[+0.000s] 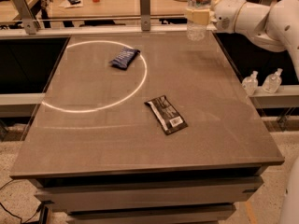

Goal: Knock water bottle over

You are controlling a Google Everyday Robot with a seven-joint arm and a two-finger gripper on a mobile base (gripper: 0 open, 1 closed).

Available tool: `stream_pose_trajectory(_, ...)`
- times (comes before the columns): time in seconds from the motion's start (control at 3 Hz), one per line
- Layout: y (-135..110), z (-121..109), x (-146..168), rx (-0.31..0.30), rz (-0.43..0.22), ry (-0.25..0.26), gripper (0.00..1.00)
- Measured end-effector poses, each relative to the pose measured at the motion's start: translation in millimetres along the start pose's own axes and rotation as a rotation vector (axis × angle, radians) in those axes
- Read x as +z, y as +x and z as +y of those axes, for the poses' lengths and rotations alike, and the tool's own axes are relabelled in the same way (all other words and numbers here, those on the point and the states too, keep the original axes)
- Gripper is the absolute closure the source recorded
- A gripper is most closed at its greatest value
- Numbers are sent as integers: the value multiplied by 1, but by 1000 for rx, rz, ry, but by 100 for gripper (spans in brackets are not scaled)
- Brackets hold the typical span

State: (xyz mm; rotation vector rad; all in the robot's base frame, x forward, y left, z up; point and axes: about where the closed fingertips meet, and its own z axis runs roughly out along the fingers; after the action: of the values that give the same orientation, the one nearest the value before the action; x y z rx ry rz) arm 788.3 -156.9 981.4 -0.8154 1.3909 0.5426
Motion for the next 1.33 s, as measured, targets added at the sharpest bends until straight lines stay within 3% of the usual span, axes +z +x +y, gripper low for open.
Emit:
stream_pose_trajectory(0.33, -35, 7, -12, -157, -95, -75, 100)
stream_pose_trajectory(0.67, -53, 25, -19, -359, -161, -166, 100)
stream_pose_trajectory(1.0, -56, 50, -26, -611, -152, -287, 100)
stream_pose_trajectory(1.33, -36, 75, -21, -765, -38, -448, 100)
